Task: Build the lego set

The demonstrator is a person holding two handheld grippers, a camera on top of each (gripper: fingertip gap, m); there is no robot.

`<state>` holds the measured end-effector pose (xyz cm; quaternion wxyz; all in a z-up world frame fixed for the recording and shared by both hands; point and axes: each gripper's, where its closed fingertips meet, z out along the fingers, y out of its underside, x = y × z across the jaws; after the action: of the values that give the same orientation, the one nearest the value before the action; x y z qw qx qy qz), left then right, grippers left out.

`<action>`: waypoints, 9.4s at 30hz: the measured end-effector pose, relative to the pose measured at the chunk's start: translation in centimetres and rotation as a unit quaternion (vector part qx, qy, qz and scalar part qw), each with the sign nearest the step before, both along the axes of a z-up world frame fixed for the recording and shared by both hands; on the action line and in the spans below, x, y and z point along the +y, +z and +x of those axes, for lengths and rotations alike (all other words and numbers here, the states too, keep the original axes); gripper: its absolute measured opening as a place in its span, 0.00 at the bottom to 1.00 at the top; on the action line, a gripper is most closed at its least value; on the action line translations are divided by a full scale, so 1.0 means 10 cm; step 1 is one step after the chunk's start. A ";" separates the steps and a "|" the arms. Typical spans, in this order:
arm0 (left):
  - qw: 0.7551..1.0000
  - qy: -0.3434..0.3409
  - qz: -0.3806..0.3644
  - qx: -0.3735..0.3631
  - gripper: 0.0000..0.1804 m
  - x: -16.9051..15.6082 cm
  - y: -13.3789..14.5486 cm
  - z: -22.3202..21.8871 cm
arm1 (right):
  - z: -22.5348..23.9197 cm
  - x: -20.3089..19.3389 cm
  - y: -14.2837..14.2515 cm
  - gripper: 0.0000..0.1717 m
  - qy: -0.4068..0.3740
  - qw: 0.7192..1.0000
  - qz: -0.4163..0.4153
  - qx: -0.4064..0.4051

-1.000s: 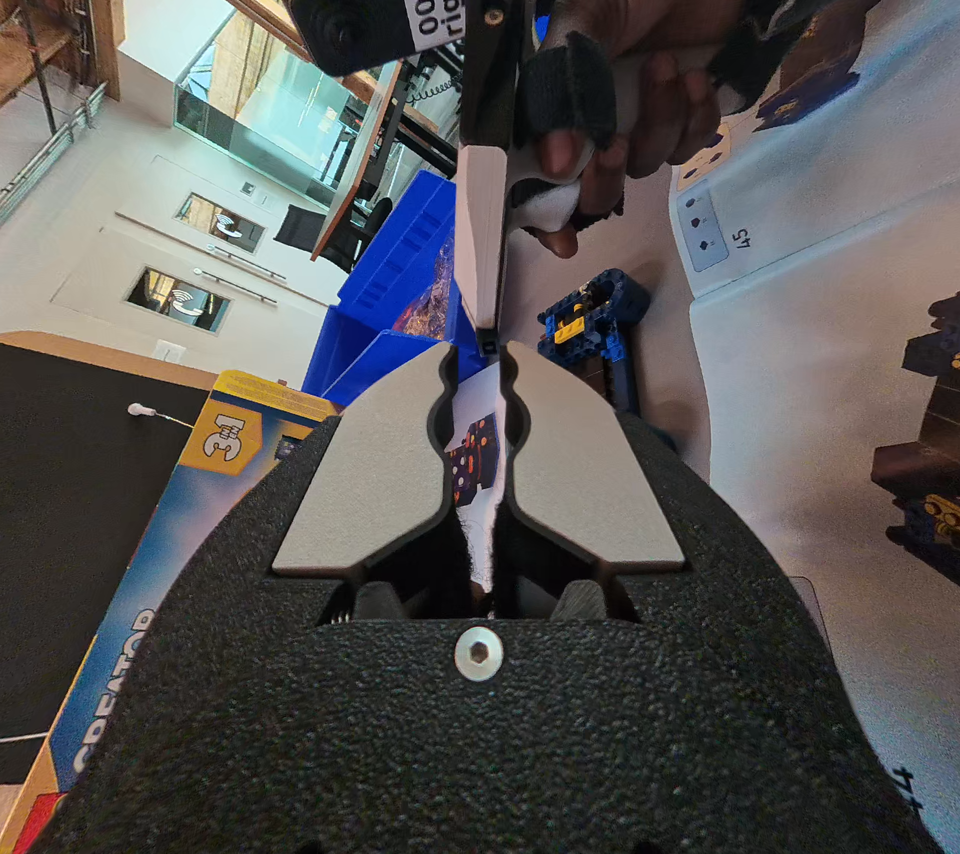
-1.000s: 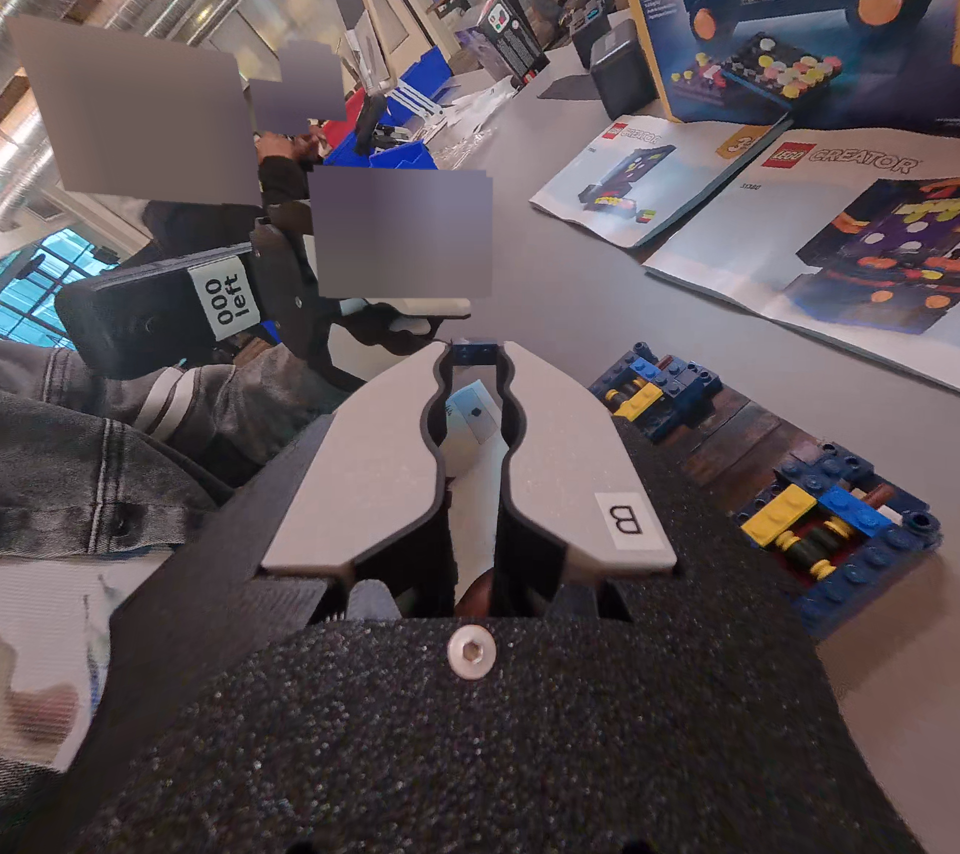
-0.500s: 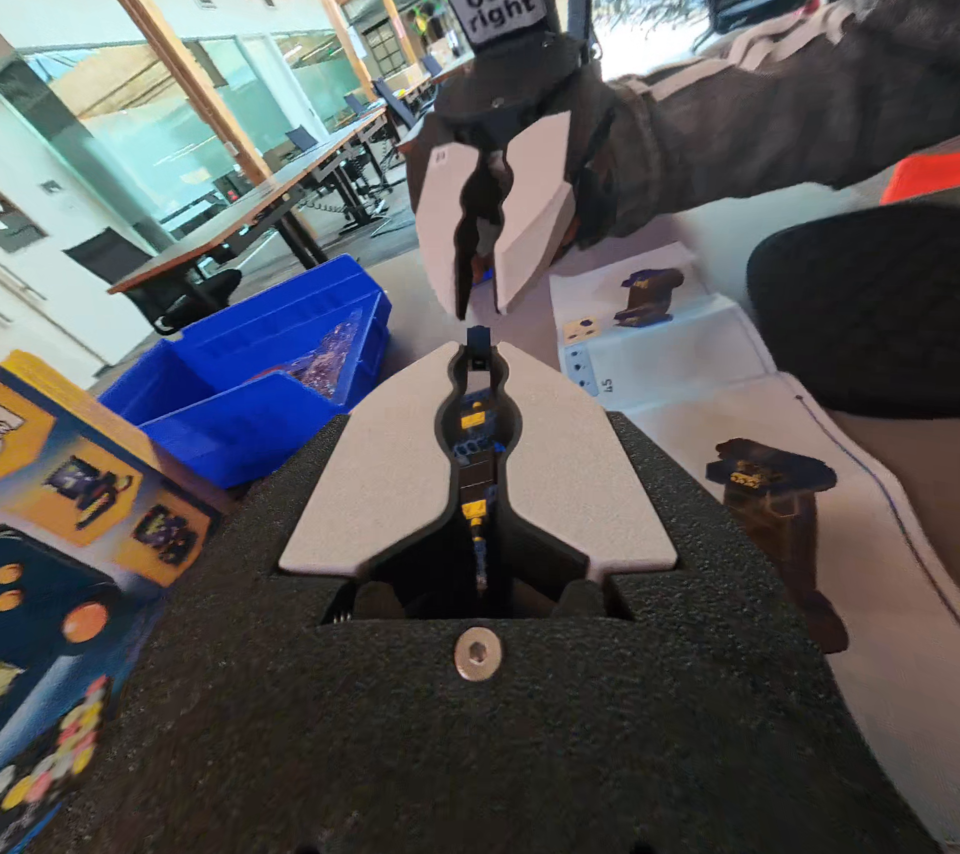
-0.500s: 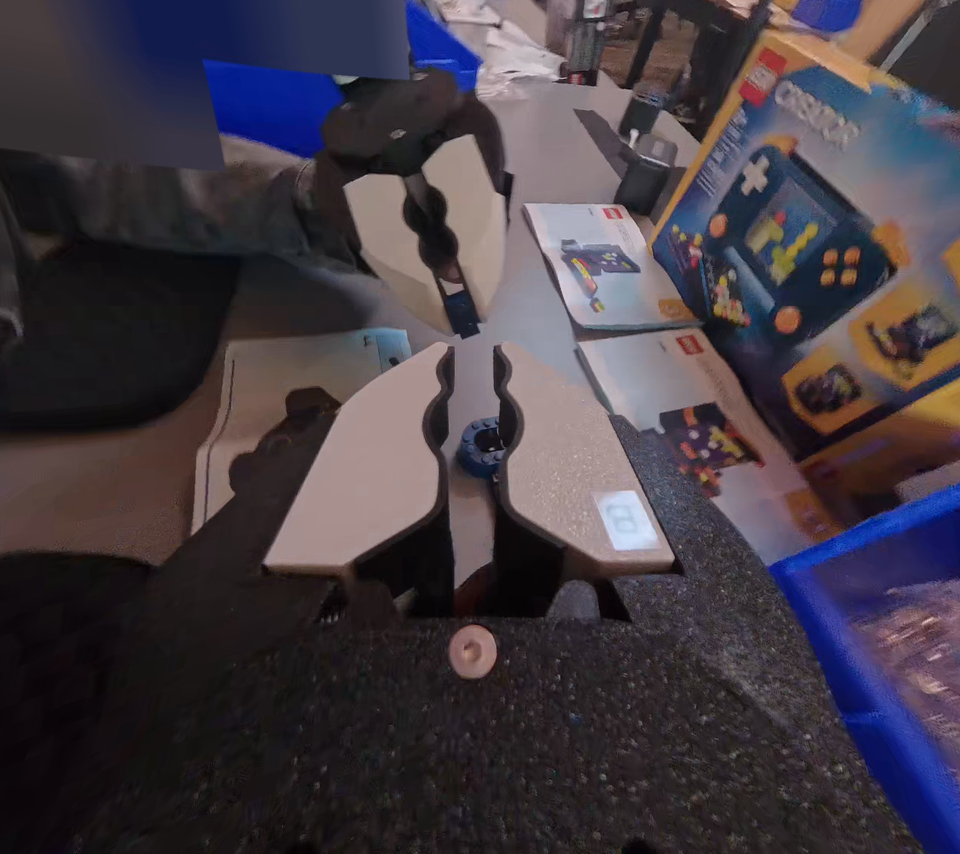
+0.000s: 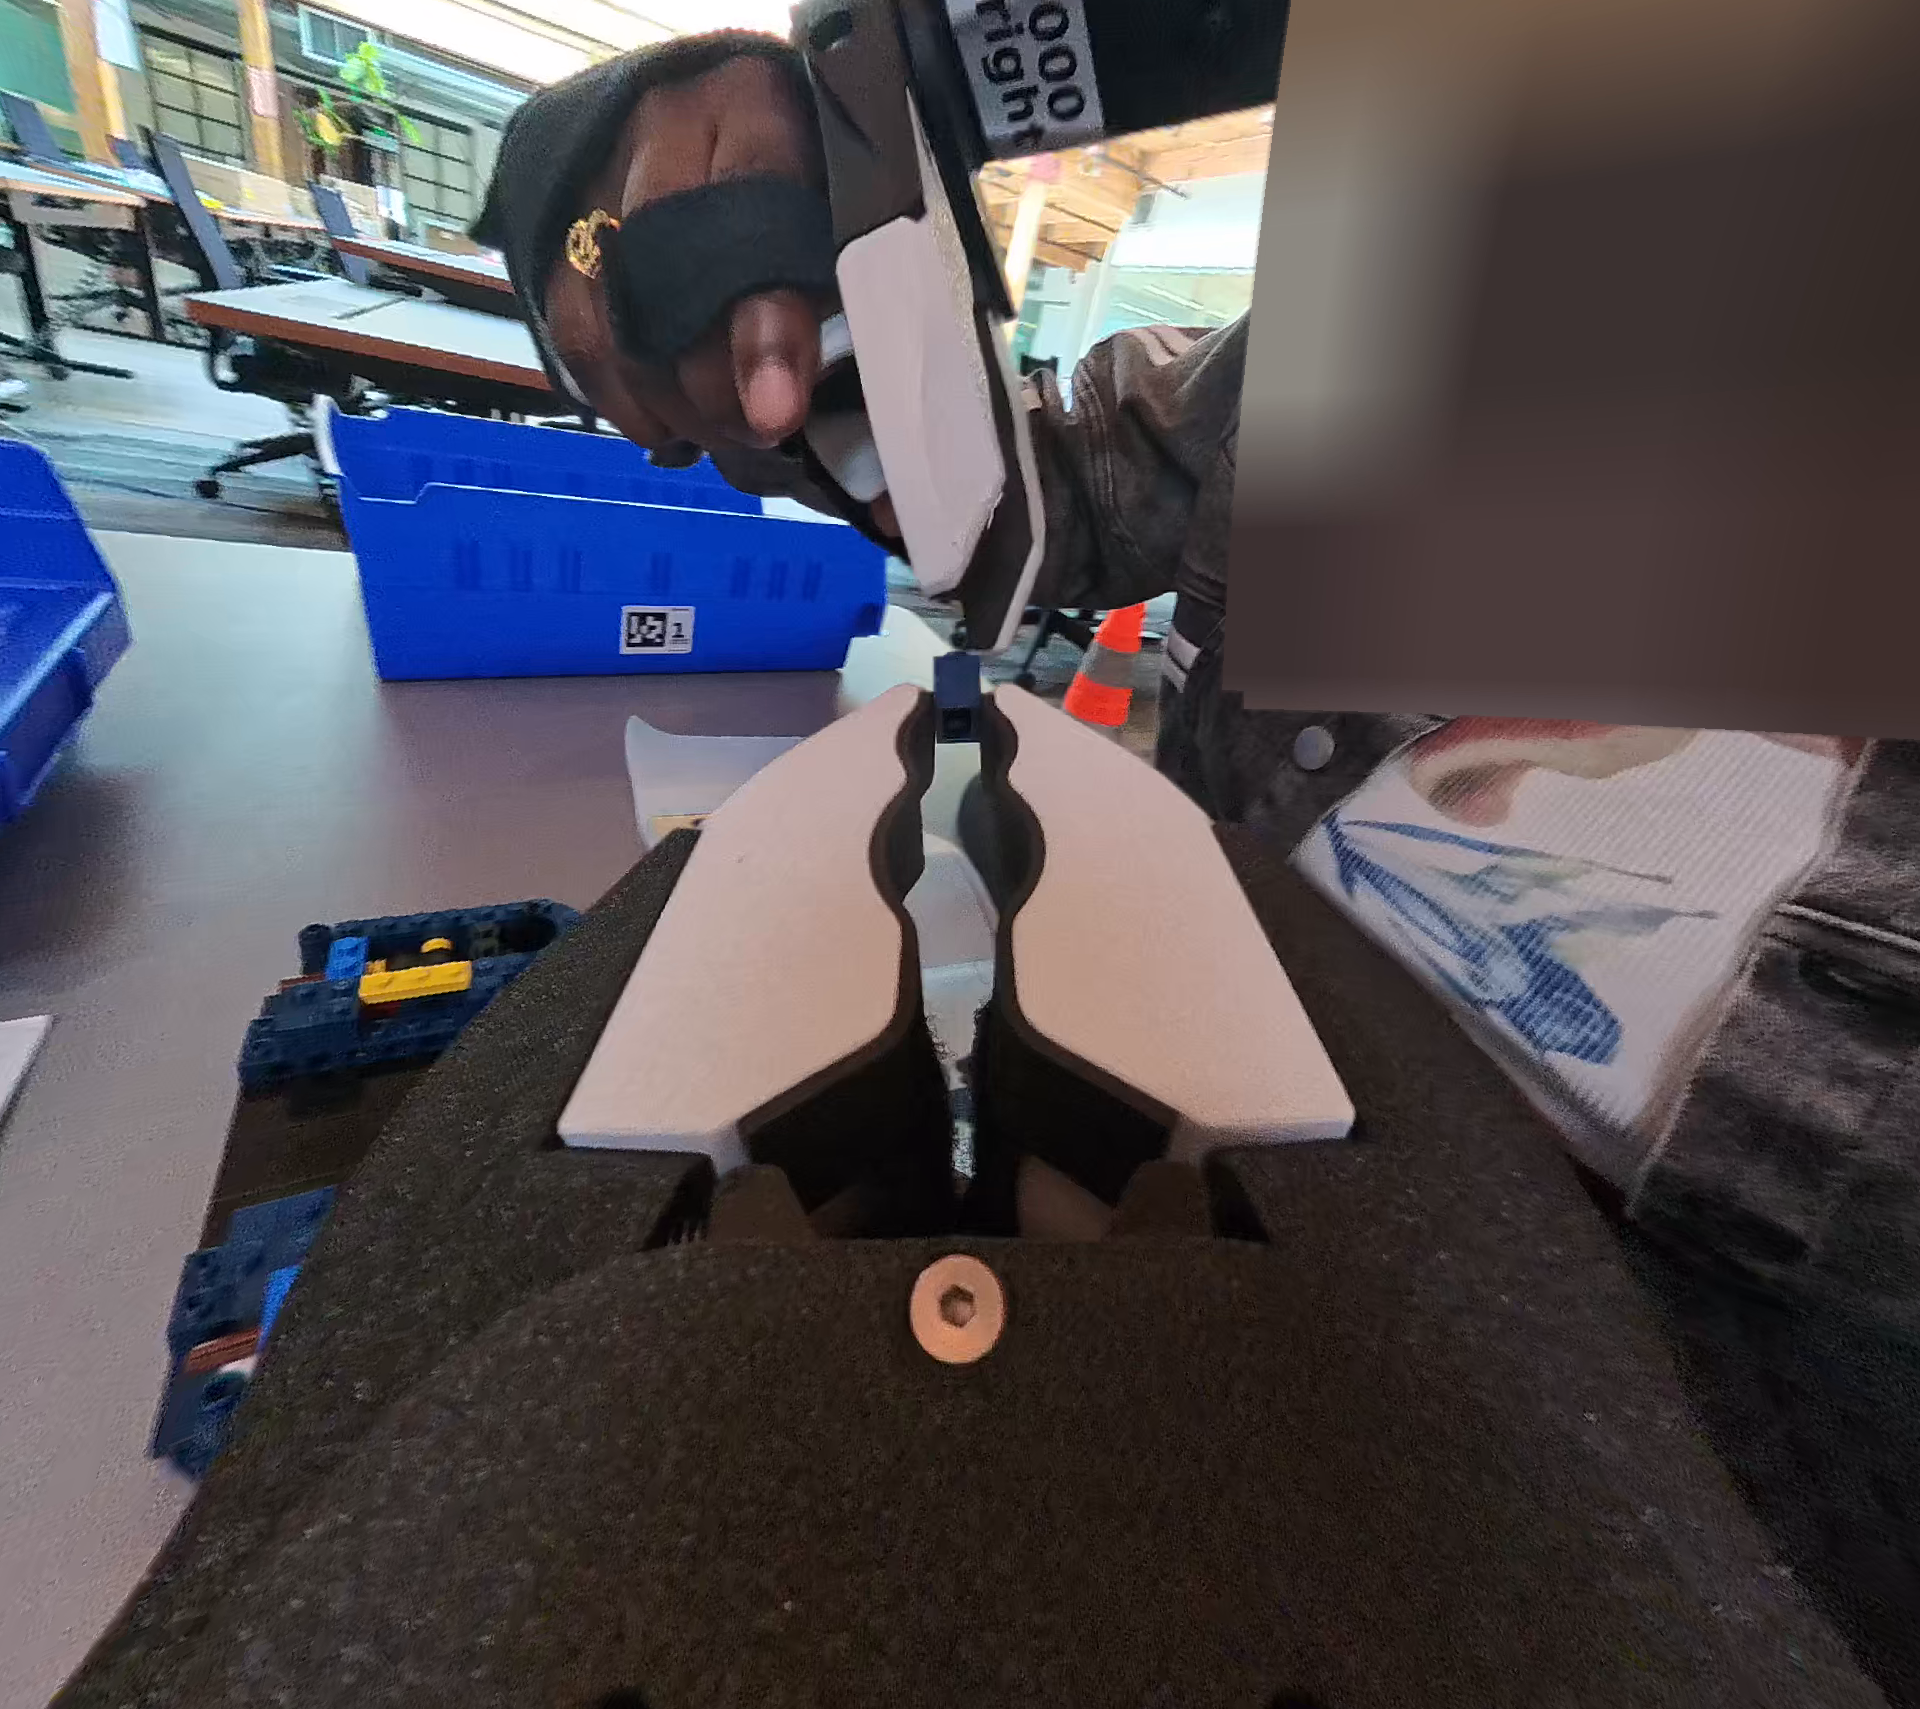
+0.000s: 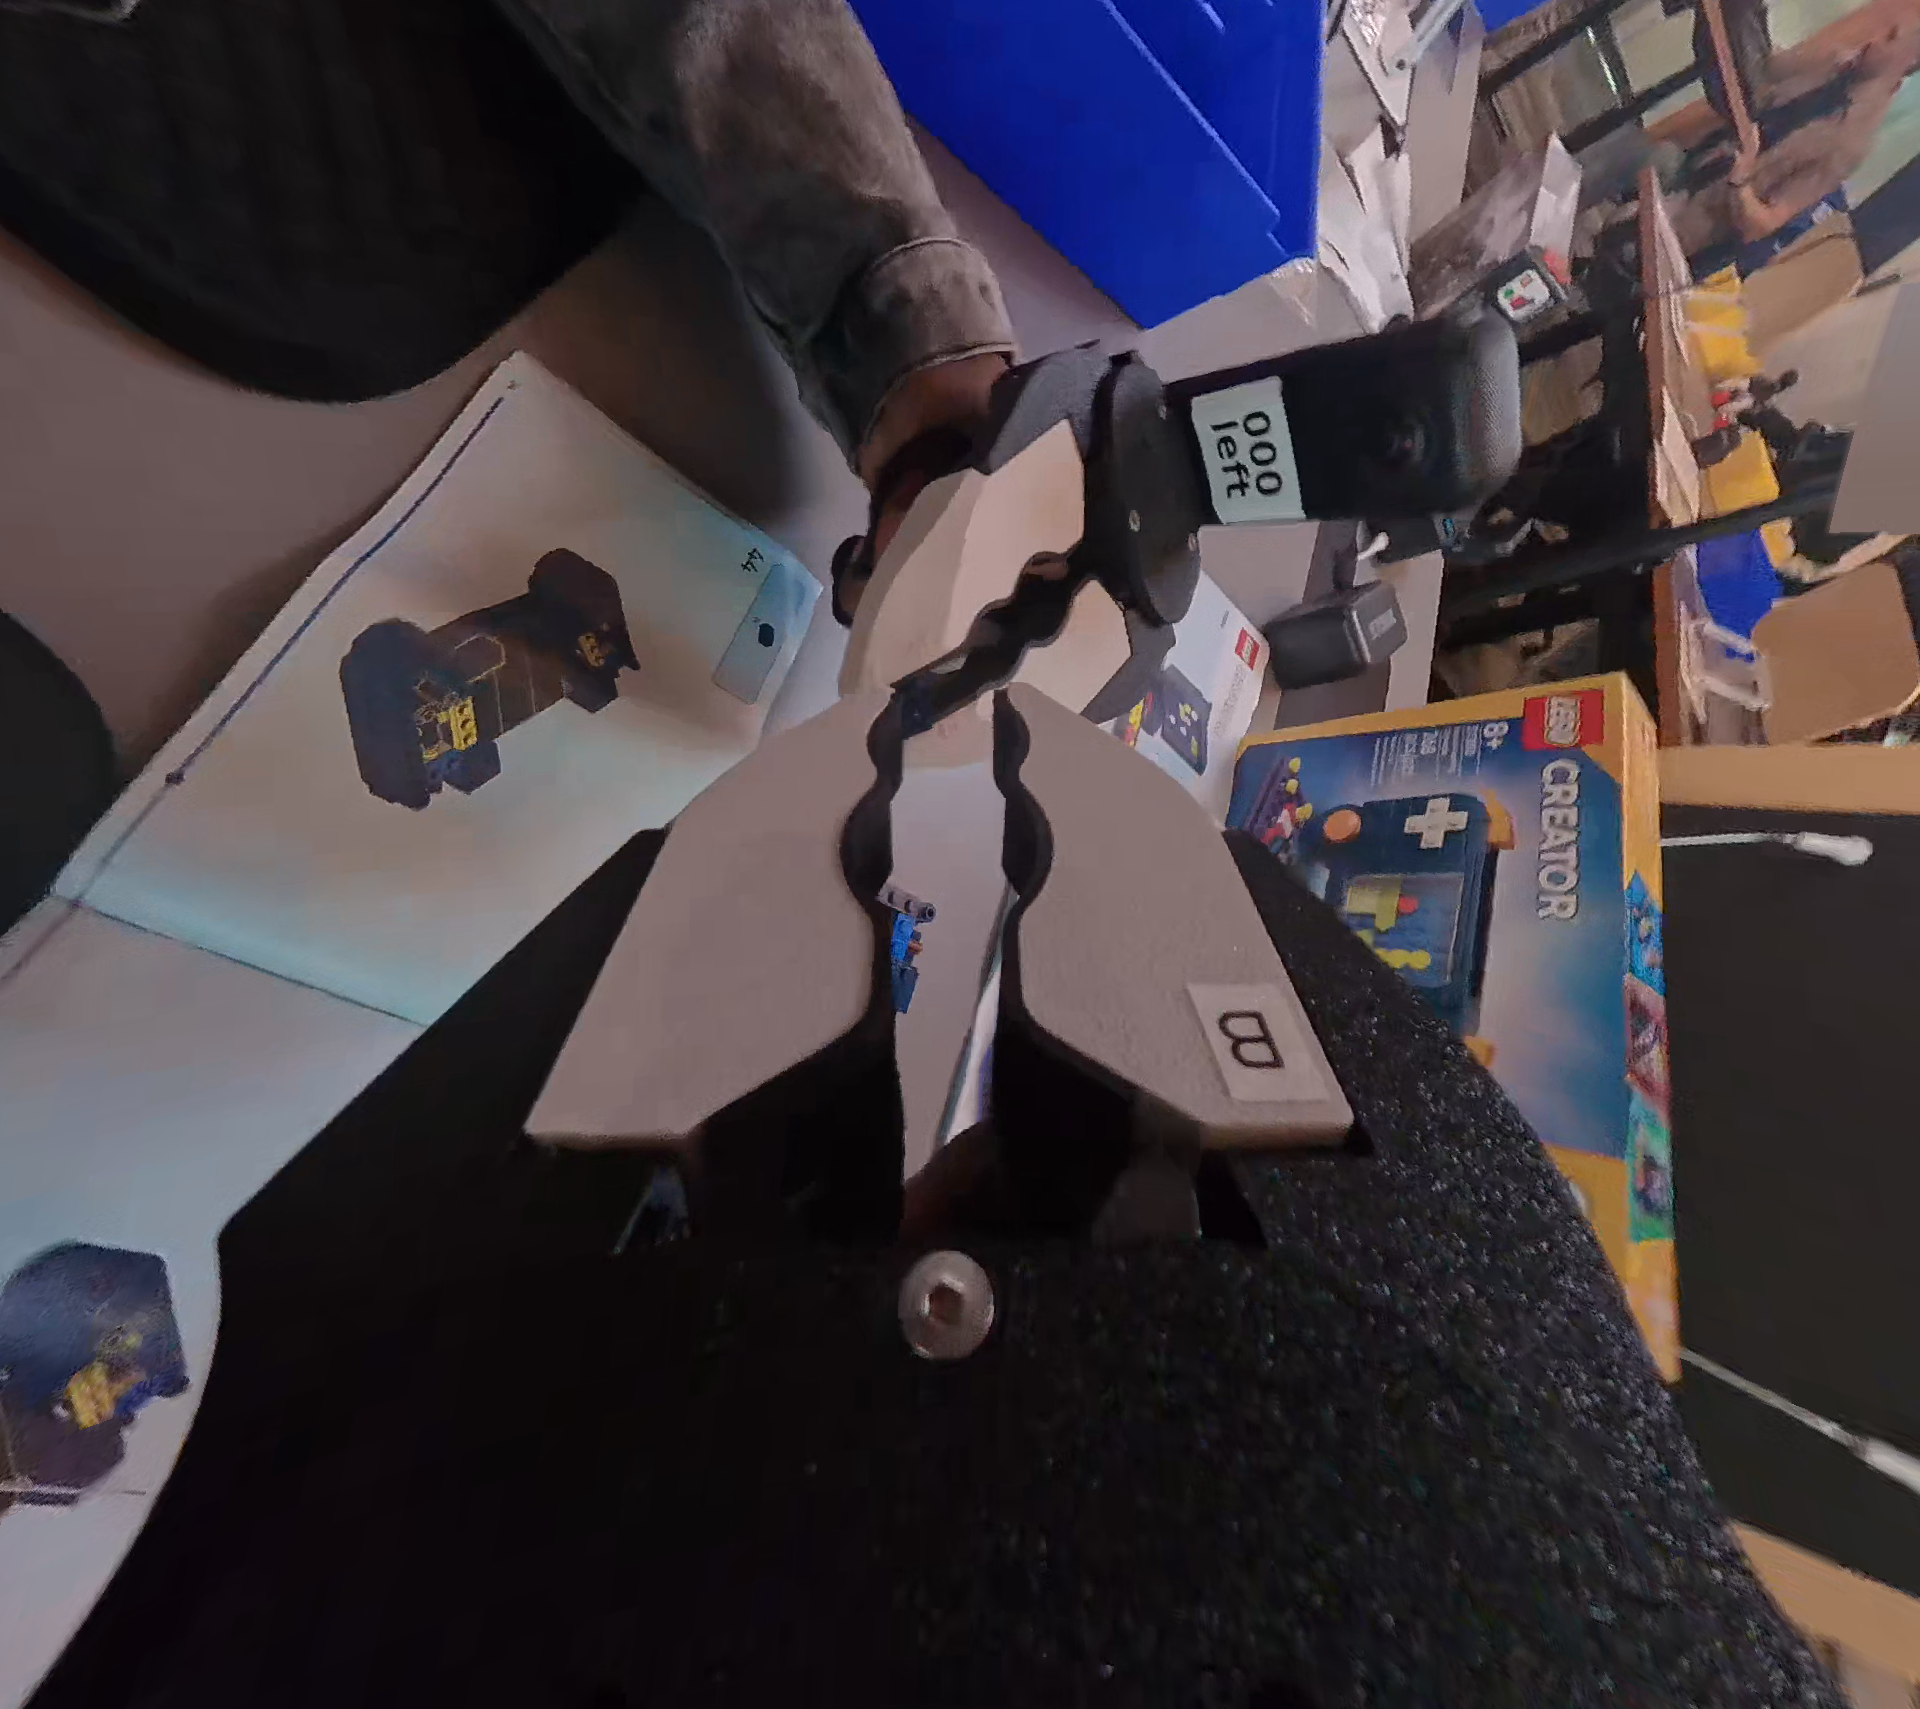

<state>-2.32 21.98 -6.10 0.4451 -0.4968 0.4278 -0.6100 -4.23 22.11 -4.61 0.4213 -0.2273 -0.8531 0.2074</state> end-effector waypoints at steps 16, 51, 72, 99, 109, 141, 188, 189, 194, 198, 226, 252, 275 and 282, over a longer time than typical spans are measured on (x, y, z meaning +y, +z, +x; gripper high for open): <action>0.972 0.173 0.155 0.022 0.04 0.24 0.08 -0.13 | -0.05 0.22 -0.06 0.04 -0.194 0.944 -0.261 -0.056; 0.951 0.233 0.183 0.090 0.07 0.42 -0.08 -0.19 | 0.09 0.46 -0.21 0.03 -0.226 0.946 -0.222 -0.061; 0.927 0.250 0.172 0.222 0.08 0.64 -0.64 -0.38 | 0.48 0.33 -1.07 0.07 -0.243 0.909 -0.254 -0.225; 0.894 0.072 0.363 0.250 0.09 -0.13 -0.65 0.35 | 0.51 -0.24 -0.88 0.07 -0.120 0.767 -0.603 -0.184; 0.901 0.045 0.358 0.240 0.04 -0.22 -0.65 0.36 | 0.46 -0.29 -0.78 0.07 -0.097 0.759 -0.611 -0.205; 0.922 0.165 0.230 0.265 0.05 0.26 -0.60 0.11 | 0.25 0.25 -0.70 0.04 -0.247 0.957 -0.135 -0.071; 0.915 0.140 0.150 0.347 0.16 0.35 -0.97 0.09 | 0.57 0.95 -1.47 0.04 -0.236 0.874 -0.026 -0.424; 0.909 0.136 0.146 0.365 0.16 0.35 -1.01 0.14 | 0.57 0.95 -1.47 0.04 -0.235 0.874 -0.030 -0.423; 0.899 0.134 0.113 0.401 0.26 0.36 -1.11 0.26 | 0.57 0.95 -1.47 0.04 -0.228 0.878 -0.062 -0.417; 0.888 0.150 0.100 0.423 0.28 0.43 -1.19 0.22 | 0.58 0.95 -1.47 0.04 -0.218 0.879 -0.062 -0.420; 0.899 0.161 0.100 0.396 0.25 0.42 -1.12 0.16 | 0.58 0.95 -1.47 0.04 -0.227 0.888 -0.041 -0.397; 0.897 0.155 0.113 0.398 0.28 0.42 -1.15 0.19 | 0.60 1.00 -1.48 0.04 -0.226 0.885 -0.014 -0.408; 0.907 0.153 0.102 0.378 0.30 0.46 -1.08 0.30 | 0.65 1.04 -1.47 0.04 -0.218 0.878 -0.008 -0.426; 0.866 0.139 0.139 0.459 0.30 0.55 -1.25 0.35 | 0.66 1.05 -1.47 0.04 -0.223 0.884 -0.045 -0.408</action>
<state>1.19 27.46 -18.57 0.3427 -0.7081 0.5907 -0.1794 2.35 32.63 -19.31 0.0602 -0.4952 -0.8660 0.0351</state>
